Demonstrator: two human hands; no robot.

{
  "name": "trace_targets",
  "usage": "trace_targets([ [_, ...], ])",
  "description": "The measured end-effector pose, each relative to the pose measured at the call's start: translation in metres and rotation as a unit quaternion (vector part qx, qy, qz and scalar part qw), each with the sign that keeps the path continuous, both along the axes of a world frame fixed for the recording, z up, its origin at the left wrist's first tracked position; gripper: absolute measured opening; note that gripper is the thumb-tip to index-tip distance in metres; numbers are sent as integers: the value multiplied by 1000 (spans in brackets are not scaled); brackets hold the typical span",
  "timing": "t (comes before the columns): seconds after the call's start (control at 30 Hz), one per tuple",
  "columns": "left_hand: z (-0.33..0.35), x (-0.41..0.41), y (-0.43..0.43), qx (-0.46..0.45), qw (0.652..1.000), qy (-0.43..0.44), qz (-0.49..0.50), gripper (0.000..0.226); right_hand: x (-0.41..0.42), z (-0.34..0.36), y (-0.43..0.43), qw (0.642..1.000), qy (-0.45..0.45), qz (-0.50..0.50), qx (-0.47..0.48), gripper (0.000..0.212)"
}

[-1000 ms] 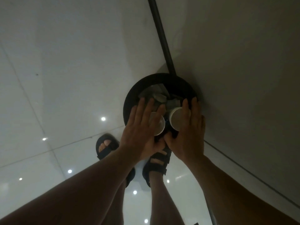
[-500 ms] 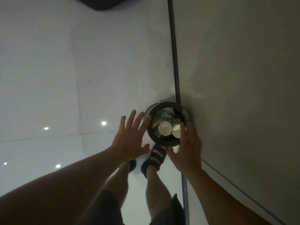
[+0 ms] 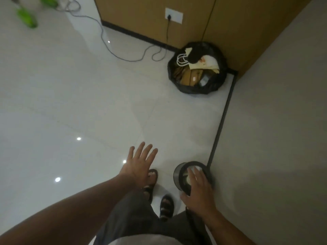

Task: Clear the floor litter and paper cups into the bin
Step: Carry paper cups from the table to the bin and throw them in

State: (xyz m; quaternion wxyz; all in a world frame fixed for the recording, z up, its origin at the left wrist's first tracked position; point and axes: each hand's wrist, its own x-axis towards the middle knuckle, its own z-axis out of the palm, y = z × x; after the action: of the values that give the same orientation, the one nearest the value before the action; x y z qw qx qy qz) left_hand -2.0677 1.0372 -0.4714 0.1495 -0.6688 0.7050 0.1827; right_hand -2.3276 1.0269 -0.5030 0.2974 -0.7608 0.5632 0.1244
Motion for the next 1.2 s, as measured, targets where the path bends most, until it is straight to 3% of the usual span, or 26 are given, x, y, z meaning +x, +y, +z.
trace_targets([
  [0.27,60,1,118,3,972,1,233,89,44,57,-2,984,17,177,2,86],
  [0.53,84,39,225,-24,914,9,406,88,149,94,39,928,47,369,-7,87],
  [0.93,92,165,436,-90,814,7,574,86,374,134,237,841,4,535,-82,82],
  [1.2,121,251,595,-122,720,-28,683,83,500,157,385,772,-31,626,-105,79],
])
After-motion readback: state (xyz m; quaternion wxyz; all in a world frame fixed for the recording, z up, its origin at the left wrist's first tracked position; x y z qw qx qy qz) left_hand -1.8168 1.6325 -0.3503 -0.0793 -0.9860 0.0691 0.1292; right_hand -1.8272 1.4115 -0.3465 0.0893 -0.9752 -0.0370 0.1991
